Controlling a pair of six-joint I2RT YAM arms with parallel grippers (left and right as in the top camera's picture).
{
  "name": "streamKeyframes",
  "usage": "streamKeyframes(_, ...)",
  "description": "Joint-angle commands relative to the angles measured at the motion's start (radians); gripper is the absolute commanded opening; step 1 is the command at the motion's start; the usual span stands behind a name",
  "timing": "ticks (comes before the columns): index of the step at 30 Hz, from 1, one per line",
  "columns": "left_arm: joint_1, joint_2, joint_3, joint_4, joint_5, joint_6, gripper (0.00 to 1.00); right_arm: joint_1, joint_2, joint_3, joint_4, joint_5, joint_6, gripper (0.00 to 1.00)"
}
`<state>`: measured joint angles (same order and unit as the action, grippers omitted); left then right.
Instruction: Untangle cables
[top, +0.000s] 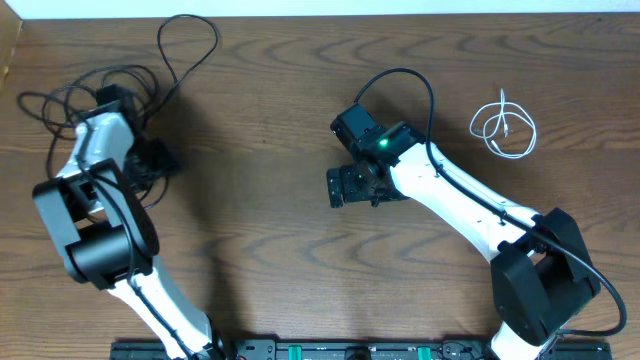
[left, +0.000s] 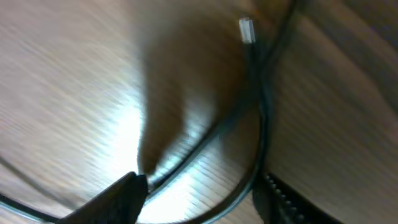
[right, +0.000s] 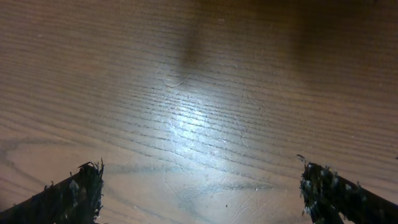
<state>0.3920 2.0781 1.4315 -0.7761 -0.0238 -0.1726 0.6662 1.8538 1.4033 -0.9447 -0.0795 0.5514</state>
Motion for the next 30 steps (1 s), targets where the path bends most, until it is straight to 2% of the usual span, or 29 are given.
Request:
streamKeyframes(1,0.036,0.043,-0.01,0.029,-0.047,-0.015,0.52,0.003,-0.017,-0.005,0.0,-0.002,0.013,0.99)
streamKeyframes(4,0.053,0.043,-0.009,0.07,-0.046,-0.087,0.52,0.003,-0.017,-0.005,-0.003,-0.002,0.013,0.99)
streamKeyframes(11,0.096,0.043,0.015,0.116,-0.046,-0.279,0.38,0.003,-0.017,-0.005,-0.021,-0.002,0.013,0.99)
streamKeyframes(16,0.136,0.039,0.043,0.124,-0.005,-0.386,0.34,0.003,-0.017,-0.005,-0.021,-0.002,0.013,0.99)
streamKeyframes(21,0.177,0.039,0.047,0.174,0.069,-0.387,0.33,0.003,-0.017,-0.005,-0.036,-0.002,0.017,0.99)
streamKeyframes(30,0.228,0.039,0.079,0.188,0.074,-0.39,0.27,0.003,-0.017,-0.005,-0.04,-0.002,0.019,0.99)
